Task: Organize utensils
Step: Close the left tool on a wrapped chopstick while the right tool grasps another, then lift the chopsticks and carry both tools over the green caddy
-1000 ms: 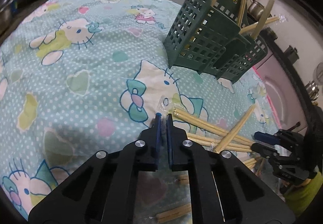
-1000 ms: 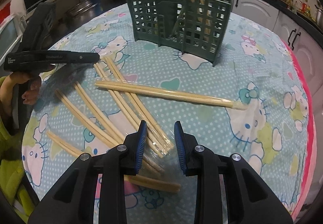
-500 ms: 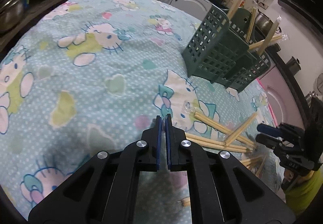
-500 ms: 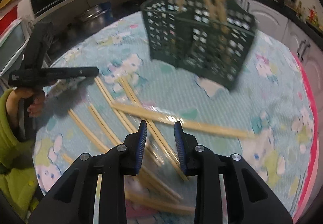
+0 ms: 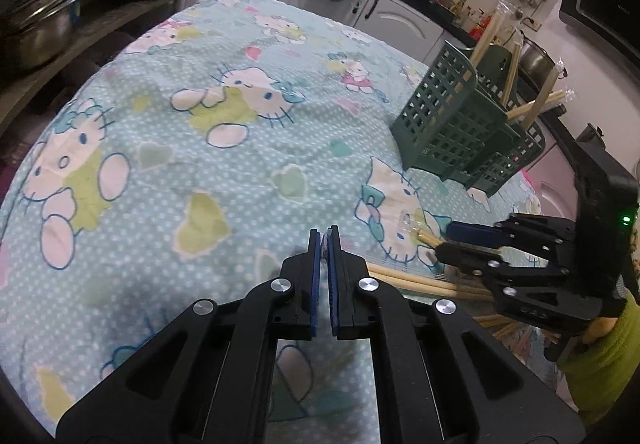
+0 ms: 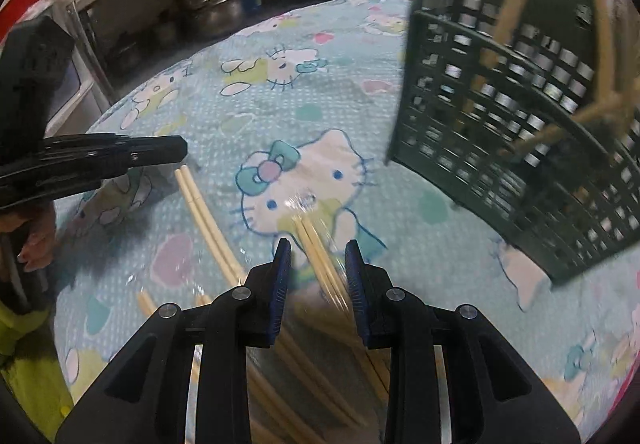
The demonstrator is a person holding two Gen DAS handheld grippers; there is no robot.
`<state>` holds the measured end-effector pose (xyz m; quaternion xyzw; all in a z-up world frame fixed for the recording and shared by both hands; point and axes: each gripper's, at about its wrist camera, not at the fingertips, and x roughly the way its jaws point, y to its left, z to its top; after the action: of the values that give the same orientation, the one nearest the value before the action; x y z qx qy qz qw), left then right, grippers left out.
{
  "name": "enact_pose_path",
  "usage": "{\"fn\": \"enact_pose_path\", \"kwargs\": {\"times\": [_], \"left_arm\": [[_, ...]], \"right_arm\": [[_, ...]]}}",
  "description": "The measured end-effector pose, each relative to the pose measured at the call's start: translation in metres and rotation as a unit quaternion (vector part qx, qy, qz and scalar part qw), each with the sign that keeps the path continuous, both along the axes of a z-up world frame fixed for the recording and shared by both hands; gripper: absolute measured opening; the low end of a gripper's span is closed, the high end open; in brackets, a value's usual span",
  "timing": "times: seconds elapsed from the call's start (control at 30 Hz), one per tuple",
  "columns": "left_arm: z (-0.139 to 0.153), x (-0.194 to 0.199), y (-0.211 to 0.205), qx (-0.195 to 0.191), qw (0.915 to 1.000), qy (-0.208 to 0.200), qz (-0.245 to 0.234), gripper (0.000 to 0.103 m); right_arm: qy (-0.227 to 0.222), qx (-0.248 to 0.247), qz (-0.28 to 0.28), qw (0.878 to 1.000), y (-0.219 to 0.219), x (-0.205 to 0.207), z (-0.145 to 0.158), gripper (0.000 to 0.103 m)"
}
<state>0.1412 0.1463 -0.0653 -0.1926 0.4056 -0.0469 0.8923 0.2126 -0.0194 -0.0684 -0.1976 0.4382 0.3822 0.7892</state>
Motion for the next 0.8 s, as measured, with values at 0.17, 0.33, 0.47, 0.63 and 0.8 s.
{"fn": "enact_pose_path", "kwargs": {"times": [0.17, 0.33, 0.47, 0.63, 0.8], "left_arm": [[0.004, -0.004, 0.008, -0.005, 0.9999, -0.007, 0.011, 0.002], [0.010, -0.008, 0.010, -0.006, 0.9998, -0.015, 0.013, 0.002], [0.022, -0.011, 0.008, -0.005, 0.9995, -0.030, 0.009, 0.002], [0.050, -0.014, -0.001, -0.004, 0.9979, -0.064, -0.005, 0.002], [0.090, -0.016, -0.019, -0.001, 0.9935, -0.110, -0.029, 0.002]], "right_arm": [[-0.003, -0.013, 0.007, 1.000, 0.019, 0.005, -0.006, 0.027], [-0.006, -0.009, 0.008, 1.000, 0.029, 0.010, -0.004, 0.013], [-0.007, 0.010, 0.014, 1.000, 0.029, 0.007, 0.008, 0.013], [-0.034, 0.057, 0.007, 0.998, 0.018, -0.003, 0.045, 0.012], [-0.055, 0.118, -0.019, 0.991, -0.009, -0.010, 0.092, 0.011]]}}
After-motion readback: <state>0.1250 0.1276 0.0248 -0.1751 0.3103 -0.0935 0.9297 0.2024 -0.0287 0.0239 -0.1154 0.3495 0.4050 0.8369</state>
